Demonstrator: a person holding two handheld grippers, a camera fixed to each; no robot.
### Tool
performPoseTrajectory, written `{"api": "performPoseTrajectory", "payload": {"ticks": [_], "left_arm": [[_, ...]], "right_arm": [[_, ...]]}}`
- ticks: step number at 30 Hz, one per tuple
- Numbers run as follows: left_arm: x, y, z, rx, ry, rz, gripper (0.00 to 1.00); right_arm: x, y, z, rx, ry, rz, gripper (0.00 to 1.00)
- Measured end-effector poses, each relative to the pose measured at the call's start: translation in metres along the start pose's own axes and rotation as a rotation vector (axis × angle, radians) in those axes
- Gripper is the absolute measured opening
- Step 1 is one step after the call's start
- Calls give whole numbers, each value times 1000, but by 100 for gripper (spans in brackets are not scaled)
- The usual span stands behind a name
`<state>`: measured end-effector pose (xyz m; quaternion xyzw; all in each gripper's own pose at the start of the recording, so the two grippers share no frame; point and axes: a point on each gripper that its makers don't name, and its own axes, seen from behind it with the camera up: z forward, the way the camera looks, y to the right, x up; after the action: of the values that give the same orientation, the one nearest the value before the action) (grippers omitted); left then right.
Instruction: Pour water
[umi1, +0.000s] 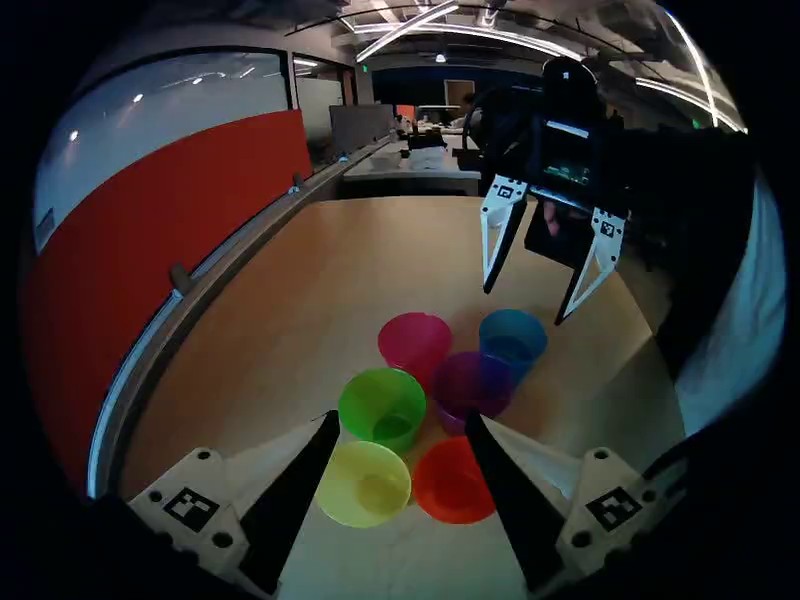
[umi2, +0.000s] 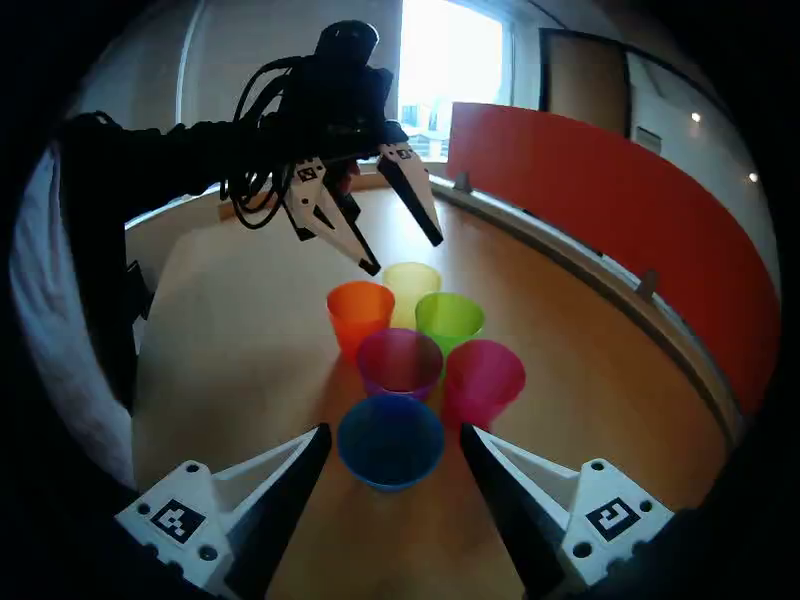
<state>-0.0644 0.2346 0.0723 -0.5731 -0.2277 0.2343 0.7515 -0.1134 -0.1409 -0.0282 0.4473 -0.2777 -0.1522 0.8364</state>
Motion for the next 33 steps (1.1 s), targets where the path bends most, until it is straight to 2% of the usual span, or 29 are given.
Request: {"api": "performPoseTrajectory", "payload": {"ticks": [14,33], "left_arm": [[-8,0,21,-26,-50,7,93],[-19,-7,47,-29,-124,20,93]], "right_arm": [[-10,-5,10,14,-11,1,99],[-16,-5,14,18,-14,12,100]]}}
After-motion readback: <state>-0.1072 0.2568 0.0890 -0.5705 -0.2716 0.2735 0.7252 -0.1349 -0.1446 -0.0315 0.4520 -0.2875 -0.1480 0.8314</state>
